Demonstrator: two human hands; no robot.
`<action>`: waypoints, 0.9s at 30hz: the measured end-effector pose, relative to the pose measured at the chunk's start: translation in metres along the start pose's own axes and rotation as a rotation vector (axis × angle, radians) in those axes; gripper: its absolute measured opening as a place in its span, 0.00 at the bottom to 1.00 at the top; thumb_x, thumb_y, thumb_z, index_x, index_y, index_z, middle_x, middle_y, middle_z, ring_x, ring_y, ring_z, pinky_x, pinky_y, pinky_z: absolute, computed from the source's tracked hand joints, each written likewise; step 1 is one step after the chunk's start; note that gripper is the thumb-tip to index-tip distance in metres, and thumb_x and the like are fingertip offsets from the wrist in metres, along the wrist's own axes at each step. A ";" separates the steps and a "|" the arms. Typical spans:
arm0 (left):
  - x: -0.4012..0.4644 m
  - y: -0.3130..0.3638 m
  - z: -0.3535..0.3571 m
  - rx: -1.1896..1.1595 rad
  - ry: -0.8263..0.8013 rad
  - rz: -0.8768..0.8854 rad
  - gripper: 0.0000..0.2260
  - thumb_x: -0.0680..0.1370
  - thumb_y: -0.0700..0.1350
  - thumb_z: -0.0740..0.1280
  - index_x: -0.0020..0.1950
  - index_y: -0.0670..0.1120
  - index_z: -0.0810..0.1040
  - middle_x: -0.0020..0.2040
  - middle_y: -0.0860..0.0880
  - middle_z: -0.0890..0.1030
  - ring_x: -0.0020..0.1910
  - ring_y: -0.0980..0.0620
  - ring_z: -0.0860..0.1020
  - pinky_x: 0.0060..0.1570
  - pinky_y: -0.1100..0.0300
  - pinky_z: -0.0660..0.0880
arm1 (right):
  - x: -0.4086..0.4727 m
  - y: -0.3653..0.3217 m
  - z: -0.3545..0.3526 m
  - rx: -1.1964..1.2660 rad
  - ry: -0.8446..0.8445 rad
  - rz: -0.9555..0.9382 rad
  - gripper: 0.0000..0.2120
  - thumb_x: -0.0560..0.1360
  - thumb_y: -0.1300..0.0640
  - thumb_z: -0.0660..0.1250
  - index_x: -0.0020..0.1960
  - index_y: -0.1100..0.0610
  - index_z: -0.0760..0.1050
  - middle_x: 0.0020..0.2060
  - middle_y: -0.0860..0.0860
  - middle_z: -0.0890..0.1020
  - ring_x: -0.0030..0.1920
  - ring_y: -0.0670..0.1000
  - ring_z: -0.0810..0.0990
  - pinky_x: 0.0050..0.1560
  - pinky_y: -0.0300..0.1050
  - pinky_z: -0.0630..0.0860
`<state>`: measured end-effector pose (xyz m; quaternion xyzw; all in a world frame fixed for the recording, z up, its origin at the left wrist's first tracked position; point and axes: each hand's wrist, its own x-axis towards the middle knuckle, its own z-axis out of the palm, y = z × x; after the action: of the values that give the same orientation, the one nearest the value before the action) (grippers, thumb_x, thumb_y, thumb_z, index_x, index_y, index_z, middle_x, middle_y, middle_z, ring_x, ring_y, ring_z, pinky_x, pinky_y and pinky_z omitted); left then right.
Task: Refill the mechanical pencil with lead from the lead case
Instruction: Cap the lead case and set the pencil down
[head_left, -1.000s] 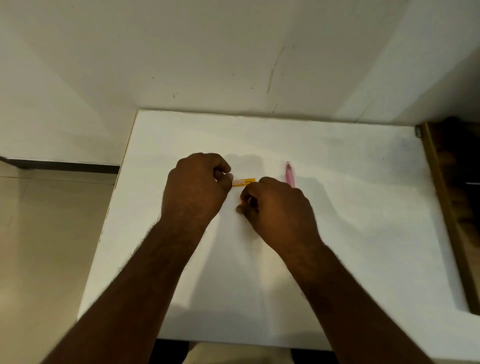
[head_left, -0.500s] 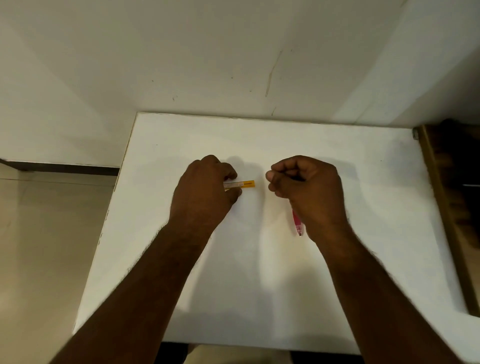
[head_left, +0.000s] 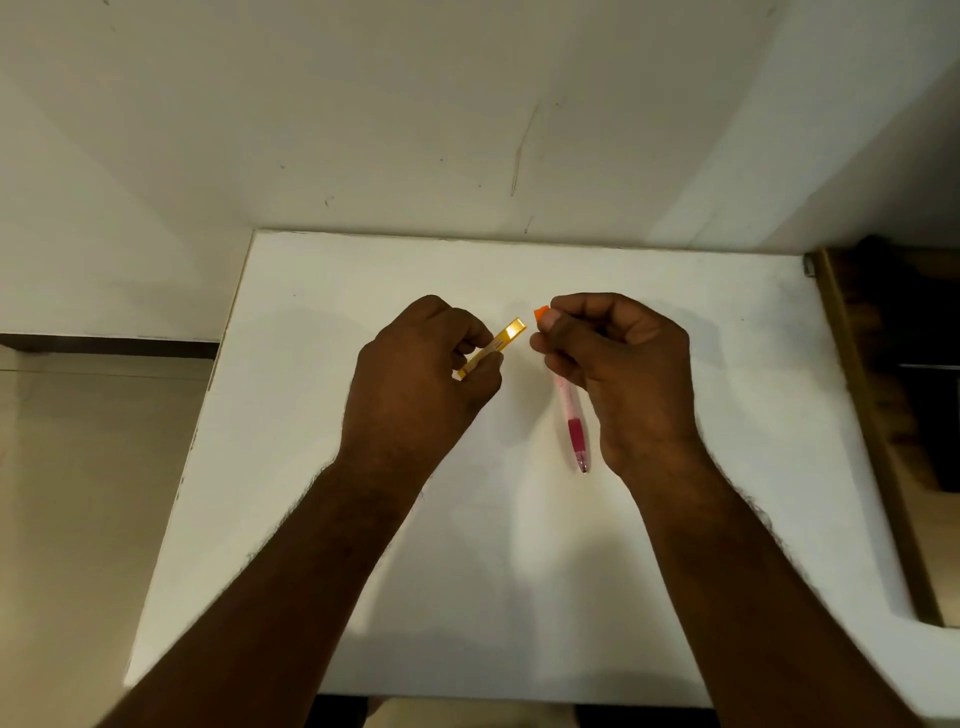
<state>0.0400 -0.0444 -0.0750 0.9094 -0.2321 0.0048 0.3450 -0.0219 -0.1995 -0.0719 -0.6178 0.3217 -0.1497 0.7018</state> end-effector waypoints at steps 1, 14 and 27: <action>0.000 0.001 0.000 0.003 0.008 0.009 0.04 0.71 0.48 0.74 0.45 0.52 0.83 0.41 0.56 0.79 0.36 0.58 0.78 0.38 0.61 0.75 | -0.001 -0.001 0.001 -0.005 -0.005 -0.021 0.05 0.75 0.62 0.76 0.48 0.54 0.85 0.41 0.51 0.89 0.43 0.52 0.89 0.43 0.40 0.83; -0.001 0.001 -0.001 0.041 0.023 0.036 0.04 0.71 0.48 0.73 0.44 0.51 0.83 0.41 0.54 0.79 0.37 0.53 0.79 0.37 0.54 0.78 | 0.000 0.002 0.001 -0.276 -0.036 -0.199 0.07 0.74 0.61 0.76 0.45 0.49 0.85 0.37 0.46 0.88 0.40 0.47 0.89 0.49 0.47 0.86; -0.002 0.001 0.003 0.092 -0.036 -0.030 0.04 0.70 0.49 0.73 0.43 0.51 0.83 0.40 0.54 0.79 0.36 0.54 0.78 0.35 0.60 0.70 | 0.003 0.004 -0.003 -0.447 -0.141 -0.176 0.07 0.78 0.61 0.72 0.54 0.55 0.86 0.42 0.51 0.88 0.44 0.49 0.88 0.55 0.51 0.85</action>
<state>0.0377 -0.0463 -0.0770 0.9276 -0.2241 -0.0060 0.2988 -0.0225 -0.2025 -0.0767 -0.7921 0.2422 -0.0920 0.5527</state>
